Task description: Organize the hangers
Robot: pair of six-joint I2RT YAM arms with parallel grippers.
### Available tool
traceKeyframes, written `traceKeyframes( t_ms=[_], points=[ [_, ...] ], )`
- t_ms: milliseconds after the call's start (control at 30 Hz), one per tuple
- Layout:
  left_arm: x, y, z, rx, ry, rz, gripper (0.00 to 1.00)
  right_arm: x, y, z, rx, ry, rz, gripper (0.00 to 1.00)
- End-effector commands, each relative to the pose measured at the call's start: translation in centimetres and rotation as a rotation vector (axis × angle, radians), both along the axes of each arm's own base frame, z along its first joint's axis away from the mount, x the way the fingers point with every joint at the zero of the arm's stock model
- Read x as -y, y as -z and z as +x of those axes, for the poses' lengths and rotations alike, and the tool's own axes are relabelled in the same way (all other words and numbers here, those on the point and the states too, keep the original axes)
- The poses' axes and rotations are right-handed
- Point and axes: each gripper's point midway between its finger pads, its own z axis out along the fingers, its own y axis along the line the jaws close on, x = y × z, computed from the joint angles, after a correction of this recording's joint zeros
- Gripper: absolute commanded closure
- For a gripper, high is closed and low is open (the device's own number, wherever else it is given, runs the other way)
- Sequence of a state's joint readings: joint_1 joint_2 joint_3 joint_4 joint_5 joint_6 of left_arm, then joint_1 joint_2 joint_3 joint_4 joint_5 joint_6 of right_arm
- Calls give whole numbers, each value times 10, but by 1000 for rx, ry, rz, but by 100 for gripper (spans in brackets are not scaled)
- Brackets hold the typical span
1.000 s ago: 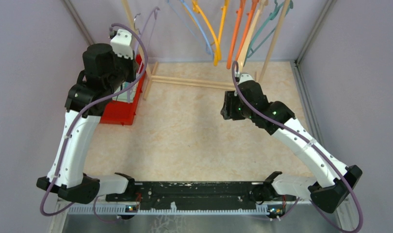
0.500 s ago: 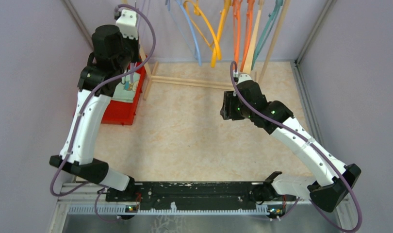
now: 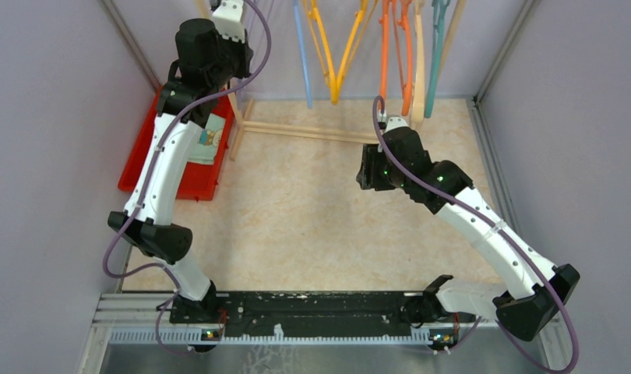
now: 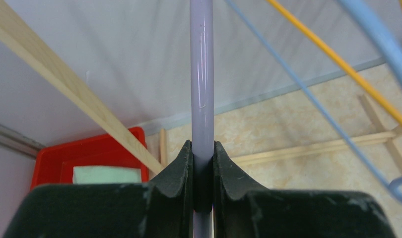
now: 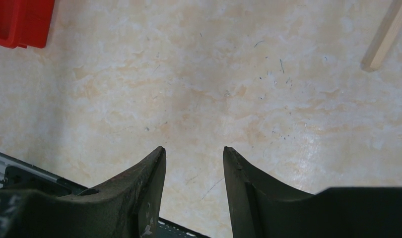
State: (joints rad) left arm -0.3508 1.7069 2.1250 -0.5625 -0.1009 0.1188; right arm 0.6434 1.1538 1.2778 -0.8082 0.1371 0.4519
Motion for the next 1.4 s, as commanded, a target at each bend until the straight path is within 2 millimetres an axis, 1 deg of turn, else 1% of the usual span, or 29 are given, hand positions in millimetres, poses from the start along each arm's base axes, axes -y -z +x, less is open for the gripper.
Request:
traceKeyframes(
  t_ms=[0, 33, 100, 333, 567, 667, 900, 1100, 1167, 1233, 1267, 1300, 1333, 1367],
  points=[
    [11, -48, 8, 138, 48, -82, 100, 2, -21, 6, 71, 11, 38, 53],
    [13, -46, 11, 133, 55, -86, 100, 2, -22, 7, 74, 12, 39, 53],
    [19, -36, 19, 104, 69, -90, 100, 3, -22, 8, 74, 16, 39, 53],
    [31, -18, 32, 52, 117, -107, 100, 9, -27, 12, 82, 33, 39, 53],
    [32, -29, 41, 81, 143, -156, 100, 12, -27, 14, 80, 51, 44, 53],
    [31, -25, 48, 64, 162, -172, 100, 13, -27, 16, 80, 59, 53, 53],
    [42, -3, 57, -30, 254, -234, 100, 15, -30, 22, 78, 69, 57, 53],
    [50, 28, 62, -135, 297, -260, 100, 19, -32, 28, 75, 80, 60, 53],
    [51, 32, 63, -151, 298, -265, 100, 20, -30, 29, 69, 80, 63, 53],
    [49, 30, 63, -148, 298, -273, 100, 19, -28, 30, 59, 78, 64, 53],
    [48, 27, 63, -142, 302, -277, 96, 19, -26, 30, 54, 79, 64, 53],
    [47, 22, 62, -129, 308, -283, 86, 19, -25, 31, 49, 81, 64, 53],
    [45, 18, 61, -119, 315, -287, 69, 19, -24, 31, 46, 84, 66, 52],
    [45, 14, 60, -108, 322, -292, 62, 20, -24, 31, 44, 88, 66, 49]
  ],
)
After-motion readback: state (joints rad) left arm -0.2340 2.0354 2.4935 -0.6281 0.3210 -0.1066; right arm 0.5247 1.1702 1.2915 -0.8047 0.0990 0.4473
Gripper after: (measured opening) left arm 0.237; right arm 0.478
